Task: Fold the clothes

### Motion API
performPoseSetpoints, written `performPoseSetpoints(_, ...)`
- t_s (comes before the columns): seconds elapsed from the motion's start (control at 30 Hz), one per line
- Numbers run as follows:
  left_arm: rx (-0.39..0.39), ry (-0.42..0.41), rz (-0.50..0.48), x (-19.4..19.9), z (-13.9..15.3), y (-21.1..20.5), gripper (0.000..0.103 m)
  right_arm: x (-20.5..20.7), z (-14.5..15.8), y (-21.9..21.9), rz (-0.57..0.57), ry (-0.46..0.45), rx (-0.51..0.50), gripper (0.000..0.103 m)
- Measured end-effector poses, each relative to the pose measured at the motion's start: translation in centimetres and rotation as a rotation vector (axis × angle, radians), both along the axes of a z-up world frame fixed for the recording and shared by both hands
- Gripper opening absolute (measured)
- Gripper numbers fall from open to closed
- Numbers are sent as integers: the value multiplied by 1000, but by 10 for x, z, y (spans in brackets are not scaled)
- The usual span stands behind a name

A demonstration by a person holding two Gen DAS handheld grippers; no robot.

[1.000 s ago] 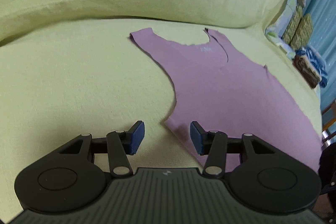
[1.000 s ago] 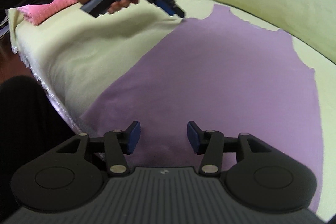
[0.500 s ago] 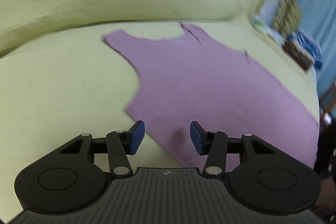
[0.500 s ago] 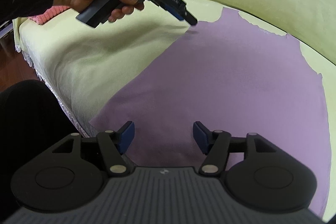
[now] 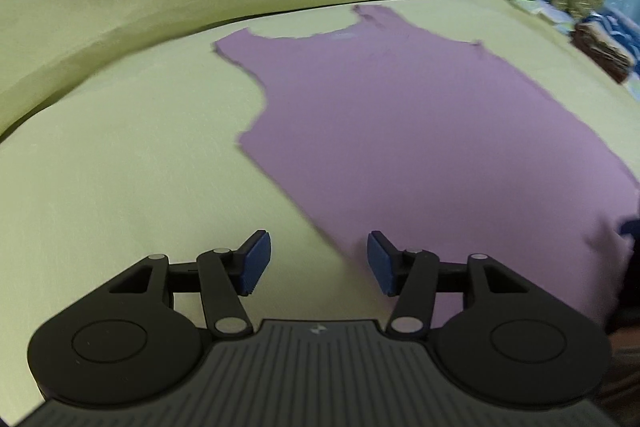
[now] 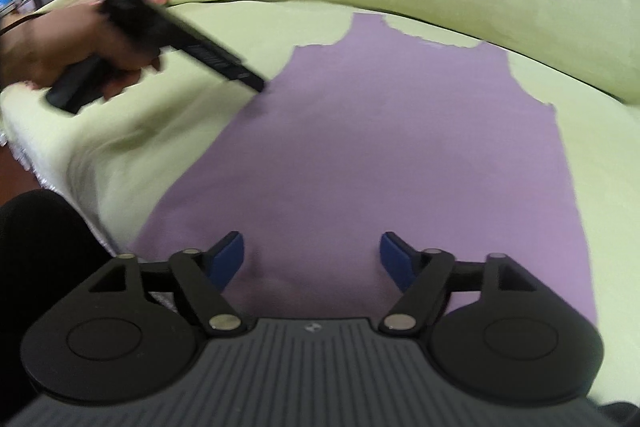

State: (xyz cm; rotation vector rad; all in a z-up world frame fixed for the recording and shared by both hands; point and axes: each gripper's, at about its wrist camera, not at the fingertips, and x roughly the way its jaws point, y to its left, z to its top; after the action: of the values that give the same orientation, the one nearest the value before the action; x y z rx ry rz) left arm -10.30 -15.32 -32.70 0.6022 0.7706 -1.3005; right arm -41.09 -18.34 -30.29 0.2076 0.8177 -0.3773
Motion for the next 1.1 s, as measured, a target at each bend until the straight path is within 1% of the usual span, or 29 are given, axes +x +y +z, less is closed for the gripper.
performPoseSetpoints(0.07, 6, 26, -12, -18, 0, 6, 58, -8, -3, -8, -39, 10, 24, 75)
performPoseSetpoints(0.13, -4, 40, -32, -36, 1, 10, 58, -18, -4, -17, -87, 5, 50, 75)
performPoseSetpoints(0.23, -21, 44, -52, -55, 1, -1, 60, -34, -3, -28, -135, -17, 67, 75)
performPoseSetpoints(0.37, -36, 82, -40, -56, 2, -40, 60, -49, -3, -45, -175, -42, 66, 75)
performPoseSetpoints(0.43, -28, 95, -32, -55, 1, -65, 60, -54, -5, -57, -198, -44, 71, 75)
performPoseSetpoints(0.57, 7, 69, -4, -61, -4, -103, 60, -64, -8, -74, -241, -47, 84, 76)
performPoseSetpoints(0.63, 25, 49, 14, -67, -6, -115, 61, -69, -12, -80, -245, -40, 93, 79)
performPoseSetpoints(0.73, 51, 40, 32, -73, -14, -119, 63, -75, -24, -87, -264, -15, 135, 80)
performPoseSetpoints(0.8, 53, 32, 38, -76, -18, -118, 65, -79, -30, -88, -276, -12, 157, 81)
performPoseSetpoints(0.87, 52, 25, 41, -79, -21, -117, 66, -79, -31, -87, -269, -14, 154, 85)
performPoseSetpoints(0.97, 52, 27, 47, -79, -21, -116, 66, -75, -35, -85, -245, 9, 144, 91)
performPoseSetpoints(1.1, 59, 24, 47, -80, -21, -116, 67, -69, -40, -75, -210, 42, 88, 97)
